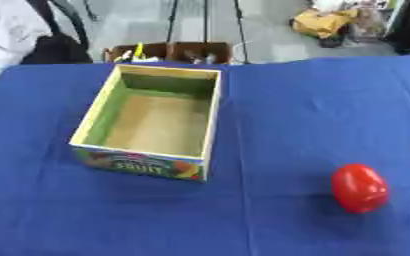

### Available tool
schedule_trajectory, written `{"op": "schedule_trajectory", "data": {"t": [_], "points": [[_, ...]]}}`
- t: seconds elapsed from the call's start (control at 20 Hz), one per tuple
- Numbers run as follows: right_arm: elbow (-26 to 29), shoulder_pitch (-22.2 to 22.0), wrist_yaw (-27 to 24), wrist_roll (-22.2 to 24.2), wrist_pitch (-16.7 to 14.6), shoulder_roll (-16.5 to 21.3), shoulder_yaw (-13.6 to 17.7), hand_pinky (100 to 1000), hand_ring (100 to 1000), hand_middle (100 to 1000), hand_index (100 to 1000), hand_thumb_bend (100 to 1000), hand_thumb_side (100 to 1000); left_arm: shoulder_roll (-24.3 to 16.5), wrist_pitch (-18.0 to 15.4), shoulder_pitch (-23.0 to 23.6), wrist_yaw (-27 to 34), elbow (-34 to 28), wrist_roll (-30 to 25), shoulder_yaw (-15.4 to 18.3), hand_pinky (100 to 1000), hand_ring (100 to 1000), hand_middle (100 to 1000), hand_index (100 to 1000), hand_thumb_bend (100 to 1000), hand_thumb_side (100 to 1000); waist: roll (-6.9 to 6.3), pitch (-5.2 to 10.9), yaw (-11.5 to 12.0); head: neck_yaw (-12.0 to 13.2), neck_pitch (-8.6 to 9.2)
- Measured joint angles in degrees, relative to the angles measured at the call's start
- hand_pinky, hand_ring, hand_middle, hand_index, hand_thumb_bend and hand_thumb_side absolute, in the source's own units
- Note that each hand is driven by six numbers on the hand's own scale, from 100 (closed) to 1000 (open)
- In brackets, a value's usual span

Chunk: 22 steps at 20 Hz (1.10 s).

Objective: Pick up objects on the table and place them in the box.

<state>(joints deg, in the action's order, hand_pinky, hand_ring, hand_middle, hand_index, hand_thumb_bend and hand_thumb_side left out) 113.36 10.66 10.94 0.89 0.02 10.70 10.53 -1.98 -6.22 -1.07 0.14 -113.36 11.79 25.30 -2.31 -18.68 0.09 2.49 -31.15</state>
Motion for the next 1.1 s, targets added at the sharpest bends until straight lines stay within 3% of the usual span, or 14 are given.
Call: {"op": "schedule_trajectory", "data": {"t": [0.15,0.25,0.4,0.6,0.85,1.1], "points": [[0.0,0.0,0.0,0.0,0.0,0.0,0.0,627,565,557,732,203,952,0.0,0.1,0.0,0.0,0.0,-0.1,0.0,296,285,423,496,100,808,0.06,0.0,0.0,0.0,0.03],[0.0,0.0,0.0,-0.2,-0.3,0.1,0.0,630,575,567,737,258,975,0.0,0.1,0.0,0.0,0.0,-0.1,0.0,295,284,422,496,100,808,0.13,0.04,0.0,0.0,0.04],[0.0,0.7,-0.2,-0.4,-2.1,2.1,-0.2,644,610,601,754,459,1000,0.0,0.2,0.0,0.0,0.0,-0.1,0.0,296,285,422,496,100,808,0.2,0.28,0.0,0.2,0.03],[0.0,1.5,0.1,1.5,-9.1,8.8,-0.7,676,669,666,775,499,1000,0.0,0.2,0.0,0.0,0.0,-0.2,0.0,296,285,423,496,100,808,0.35,0.6,0.0,0.4,-0.01],[0.0,1.9,4.8,8.3,-18.8,18.6,-1.1,725,758,760,824,648,1000,0.0,0.3,0.1,0.0,0.0,-0.2,0.0,296,286,423,495,100,807,0.44,0.71,0.3,0.3,-0.04],[0.0,1.9,11.5,16.4,-24.0,25.9,-2.1,743,787,785,854,707,942,-0.1,0.4,0.2,0.0,0.0,-0.4,0.0,296,287,423,496,100,807,0.59,0.75,0.5,0.0,-0.04]]}}
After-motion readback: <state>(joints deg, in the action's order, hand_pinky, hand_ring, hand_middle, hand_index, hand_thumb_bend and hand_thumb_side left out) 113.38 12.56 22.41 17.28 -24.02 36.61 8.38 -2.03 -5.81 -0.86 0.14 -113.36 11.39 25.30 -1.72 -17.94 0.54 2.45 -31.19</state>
